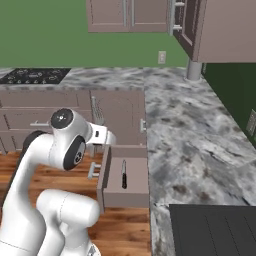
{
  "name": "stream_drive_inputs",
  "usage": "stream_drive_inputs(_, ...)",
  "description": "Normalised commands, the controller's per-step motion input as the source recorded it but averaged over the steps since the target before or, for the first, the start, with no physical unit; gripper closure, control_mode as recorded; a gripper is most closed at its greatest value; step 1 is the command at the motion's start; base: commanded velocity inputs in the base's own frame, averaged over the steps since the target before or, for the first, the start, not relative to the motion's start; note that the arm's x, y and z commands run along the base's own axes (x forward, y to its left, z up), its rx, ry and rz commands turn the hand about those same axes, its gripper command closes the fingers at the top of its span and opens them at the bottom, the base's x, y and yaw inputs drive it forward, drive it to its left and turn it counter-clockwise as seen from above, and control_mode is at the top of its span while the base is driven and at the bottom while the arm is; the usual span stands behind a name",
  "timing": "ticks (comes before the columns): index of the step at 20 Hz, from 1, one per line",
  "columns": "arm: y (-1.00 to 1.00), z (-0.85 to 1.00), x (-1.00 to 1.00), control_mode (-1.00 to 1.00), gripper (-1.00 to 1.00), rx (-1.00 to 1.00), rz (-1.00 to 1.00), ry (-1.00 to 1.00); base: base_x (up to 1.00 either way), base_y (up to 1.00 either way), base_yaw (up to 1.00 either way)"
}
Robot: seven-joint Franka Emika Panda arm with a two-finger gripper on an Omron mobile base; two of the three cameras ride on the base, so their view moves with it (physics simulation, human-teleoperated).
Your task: Pick up the metallic utensils from the counter and place them in the open drawer. Make sure not to pick up any wooden utensils.
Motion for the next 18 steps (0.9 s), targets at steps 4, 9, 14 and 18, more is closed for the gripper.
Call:
stream_drive_inputs(4,-0.02,-0.89,0.62,-1.00,1.00,-0.09,0.00,0.21,0.00,0.00,0.00)
stream_drive_inputs(9,-0.27,-0.64,0.44,-1.00,1.00,-0.01,0.05,0.17,0.00,0.00,0.00)
stream_drive_inputs(14,-0.28,-0.63,0.44,-1.00,1.00,0.00,0.10,0.20,0.00,0.00,0.00)
stream_drive_inputs(18,-0.09,-0.55,0.46,-1.00,1.00,0.00,0.08,0.19,0.00,0.00,0.00)
